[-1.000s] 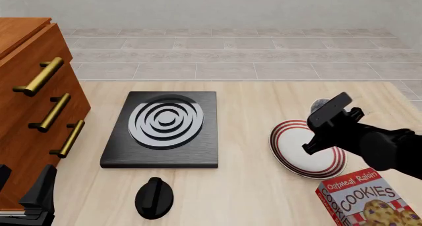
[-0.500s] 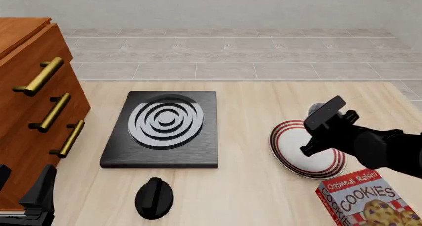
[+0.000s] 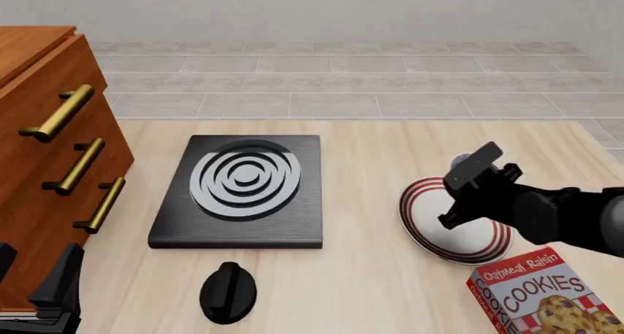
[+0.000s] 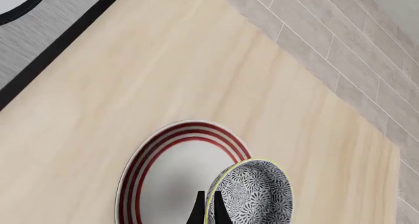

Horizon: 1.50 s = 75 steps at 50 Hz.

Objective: Pick the akita bowl on the cookies box and place it on the plate.

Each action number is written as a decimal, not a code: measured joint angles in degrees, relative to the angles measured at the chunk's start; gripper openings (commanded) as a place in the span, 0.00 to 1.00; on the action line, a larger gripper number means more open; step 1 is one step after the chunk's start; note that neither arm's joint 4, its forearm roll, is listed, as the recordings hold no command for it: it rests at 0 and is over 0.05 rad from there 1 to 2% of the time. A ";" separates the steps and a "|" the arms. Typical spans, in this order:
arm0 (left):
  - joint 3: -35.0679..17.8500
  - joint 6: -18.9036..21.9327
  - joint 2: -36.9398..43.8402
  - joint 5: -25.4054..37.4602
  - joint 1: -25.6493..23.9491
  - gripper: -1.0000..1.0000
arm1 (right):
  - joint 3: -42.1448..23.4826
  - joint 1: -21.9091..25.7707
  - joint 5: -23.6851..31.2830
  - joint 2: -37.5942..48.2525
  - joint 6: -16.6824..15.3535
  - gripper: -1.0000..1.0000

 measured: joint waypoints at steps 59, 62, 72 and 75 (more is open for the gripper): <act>0.00 0.00 0.00 0.00 0.00 1.00 | 0.53 2.86 -3.68 5.70 6.93 0.00; 0.00 0.00 0.00 0.00 0.00 1.00 | 0.60 2.75 -3.93 6.12 7.06 0.00; 0.00 0.00 0.00 0.00 0.00 1.00 | 0.66 2.47 -4.53 7.38 7.31 0.00; 0.00 0.00 0.00 0.00 0.00 1.00 | 0.65 2.37 -4.69 7.69 7.35 0.00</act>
